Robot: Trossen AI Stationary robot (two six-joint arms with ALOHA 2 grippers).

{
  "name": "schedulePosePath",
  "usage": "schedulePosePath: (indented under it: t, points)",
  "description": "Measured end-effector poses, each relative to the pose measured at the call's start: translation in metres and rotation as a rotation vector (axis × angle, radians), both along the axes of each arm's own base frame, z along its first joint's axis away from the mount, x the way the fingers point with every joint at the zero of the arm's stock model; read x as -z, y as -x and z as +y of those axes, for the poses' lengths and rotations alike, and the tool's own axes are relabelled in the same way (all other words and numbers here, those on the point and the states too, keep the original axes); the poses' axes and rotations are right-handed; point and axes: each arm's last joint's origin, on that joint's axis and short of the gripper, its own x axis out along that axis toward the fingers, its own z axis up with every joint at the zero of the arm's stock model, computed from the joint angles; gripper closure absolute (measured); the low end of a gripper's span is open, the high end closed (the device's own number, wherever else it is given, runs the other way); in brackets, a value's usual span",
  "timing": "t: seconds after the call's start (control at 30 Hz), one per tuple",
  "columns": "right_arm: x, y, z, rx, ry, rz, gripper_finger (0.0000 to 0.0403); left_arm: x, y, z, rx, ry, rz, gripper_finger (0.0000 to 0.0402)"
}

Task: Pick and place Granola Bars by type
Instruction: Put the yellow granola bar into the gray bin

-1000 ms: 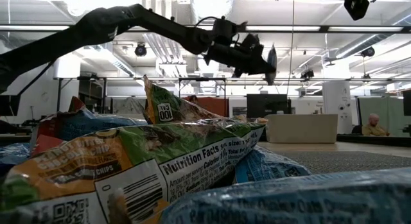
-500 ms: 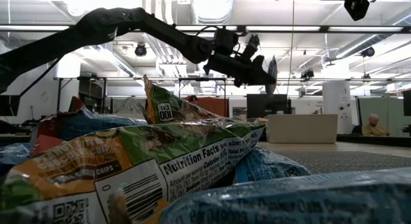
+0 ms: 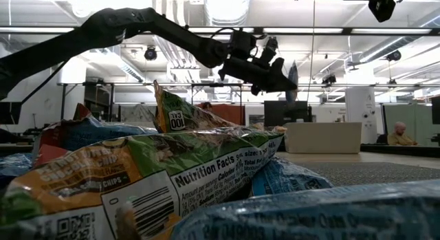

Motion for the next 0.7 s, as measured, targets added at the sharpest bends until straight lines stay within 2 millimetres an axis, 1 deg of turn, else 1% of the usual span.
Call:
schedulePosePath:
  t: [0.2,0.7]
  points:
    - [0.0000,0.0000,0.0000,0.000,0.000,0.000,0.0394,-0.0002,0.0001,0.0001,-0.007,0.011,-0.002,0.0309]
    - [0.0000,0.0000,0.0001,-0.003,-0.001,0.000,0.0394,-0.0002,-0.0008,-0.0013,-0.029,0.005,0.002,0.0307]
